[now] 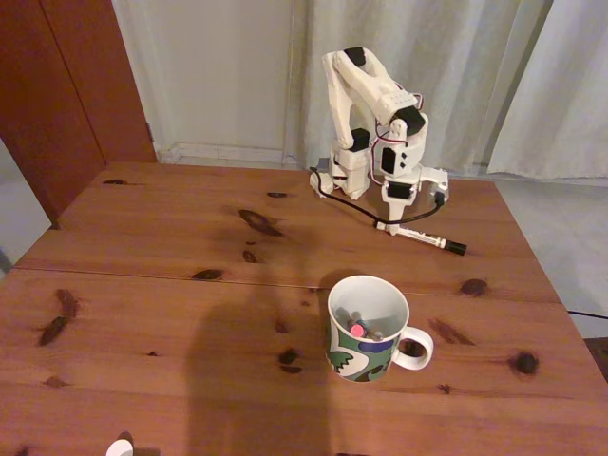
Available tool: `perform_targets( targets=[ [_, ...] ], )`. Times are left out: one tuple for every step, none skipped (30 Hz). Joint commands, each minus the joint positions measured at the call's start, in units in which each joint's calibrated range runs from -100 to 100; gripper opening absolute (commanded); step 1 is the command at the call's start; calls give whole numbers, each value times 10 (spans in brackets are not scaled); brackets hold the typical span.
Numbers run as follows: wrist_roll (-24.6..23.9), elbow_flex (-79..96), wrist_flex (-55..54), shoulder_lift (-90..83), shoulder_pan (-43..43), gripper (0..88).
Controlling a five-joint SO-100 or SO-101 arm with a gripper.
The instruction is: Clean up the desk and place the pens and markers into the cup
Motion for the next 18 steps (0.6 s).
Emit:
perform_targets(
  targets=[
    [-2,0,5,-27,-5,152],
    [-2,7,5,-31,-5,152],
    [-1,13,5,-34,-9,152],
    [-2,18,5,-36,-15,152],
    [-2,25,4,-37,-20,152],
    [-2,31,4,-39,-21,151],
    [-2,37,3,-39,-23,151],
    [-2,43,3,-40,-24,151],
    [-2,47,-2,-40,-24,151],
    [-2,48,-3,-40,-22,151],
    [-2,48,-3,-40,-21,151],
    [-2,48,-3,-40,-20,151],
    [-2,48,-3,-40,-18,151],
    [-2,48,-3,-40,-17,151],
    [-1,48,-3,-38,-17,151],
    [-1,49,-3,-37,-17,151],
    [-1,49,-3,-36,-16,151],
    [-1,52,-3,-35,-16,151]
  ],
)
